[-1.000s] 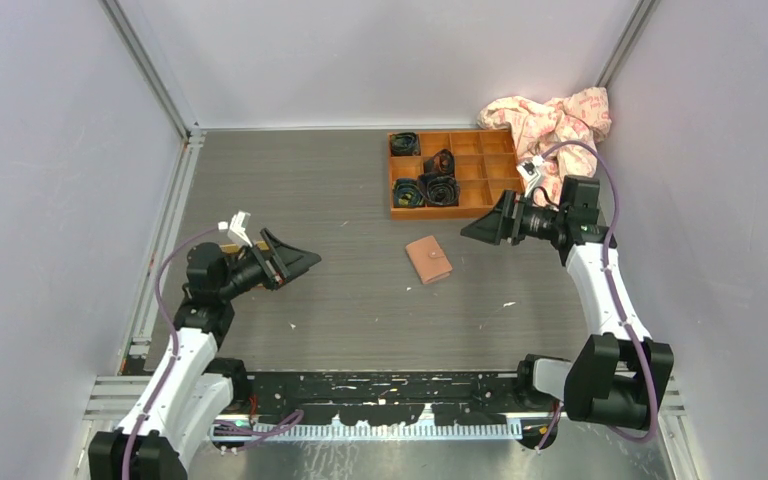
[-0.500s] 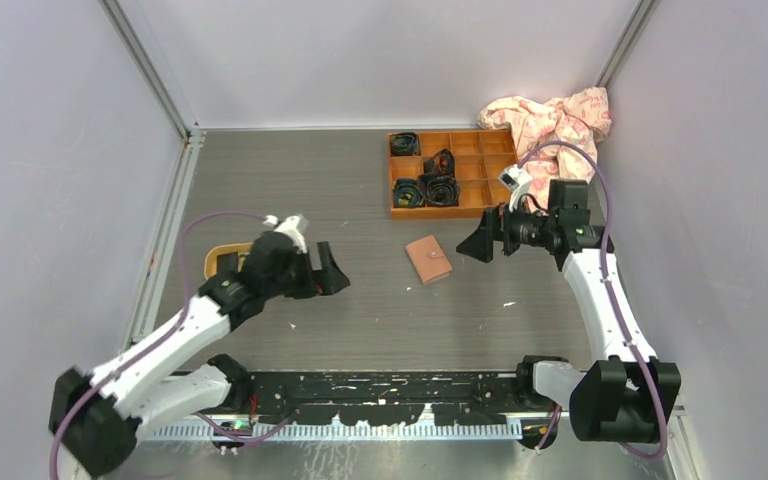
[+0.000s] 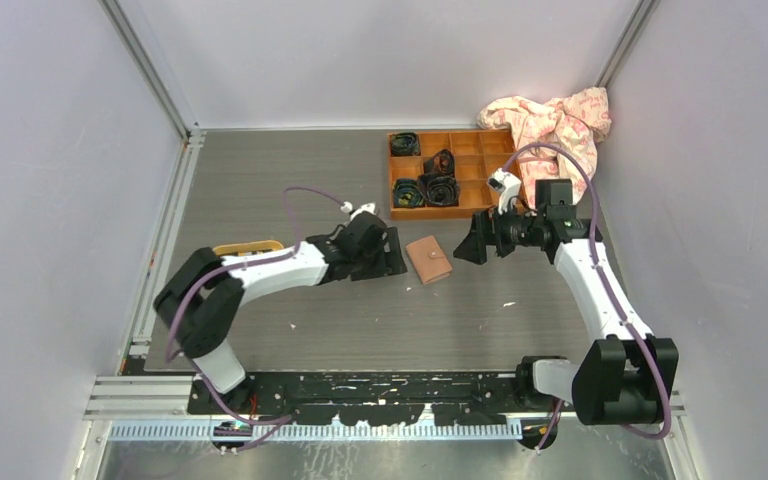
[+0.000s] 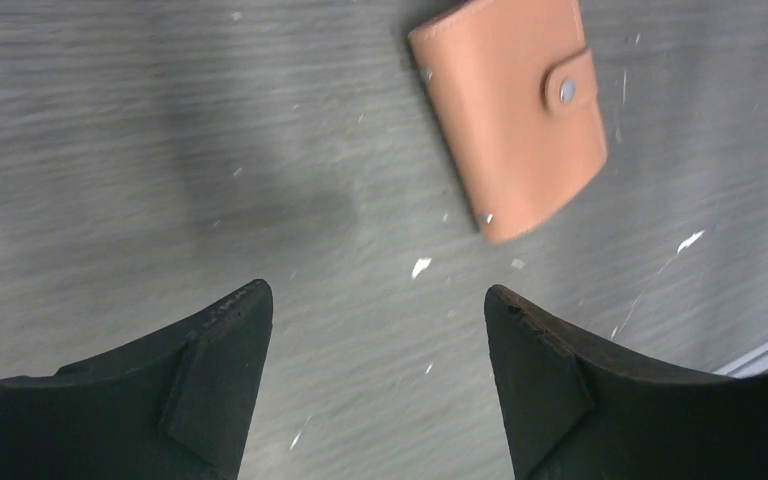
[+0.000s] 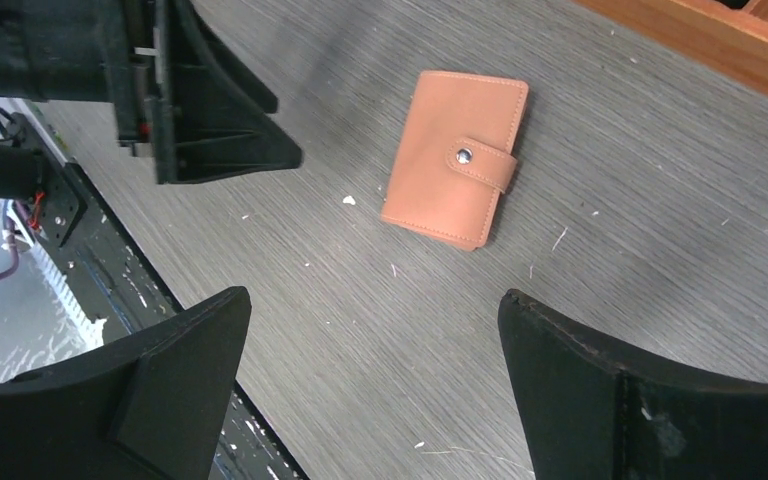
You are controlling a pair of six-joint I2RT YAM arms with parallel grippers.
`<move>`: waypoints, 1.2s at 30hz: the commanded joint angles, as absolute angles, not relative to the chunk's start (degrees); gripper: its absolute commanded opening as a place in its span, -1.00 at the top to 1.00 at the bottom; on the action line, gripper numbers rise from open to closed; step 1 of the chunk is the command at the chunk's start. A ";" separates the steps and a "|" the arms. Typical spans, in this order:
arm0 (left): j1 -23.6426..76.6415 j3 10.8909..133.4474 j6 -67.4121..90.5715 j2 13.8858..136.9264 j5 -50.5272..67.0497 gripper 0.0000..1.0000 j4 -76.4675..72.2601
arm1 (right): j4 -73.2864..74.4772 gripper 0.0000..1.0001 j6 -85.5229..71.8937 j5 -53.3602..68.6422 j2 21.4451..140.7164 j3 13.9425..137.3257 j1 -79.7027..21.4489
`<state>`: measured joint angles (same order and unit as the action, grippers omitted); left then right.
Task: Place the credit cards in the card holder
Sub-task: Move the card holder to the center of the board.
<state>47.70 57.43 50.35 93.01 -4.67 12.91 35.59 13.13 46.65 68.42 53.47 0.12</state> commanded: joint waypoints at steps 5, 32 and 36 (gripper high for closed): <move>48.17 61.31 64.55 102.08 -6.62 -0.55 -1.77 | 32.83 -0.88 10.52 42.72 72.81 55.46 -3.59; 48.21 59.23 77.28 113.22 -7.62 0.22 -16.11 | 32.39 -0.54 9.20 38.53 78.95 56.43 -5.73; 48.19 58.51 75.64 113.33 -8.24 0.50 -16.62 | 33.07 -0.50 10.52 38.01 79.73 56.60 -6.16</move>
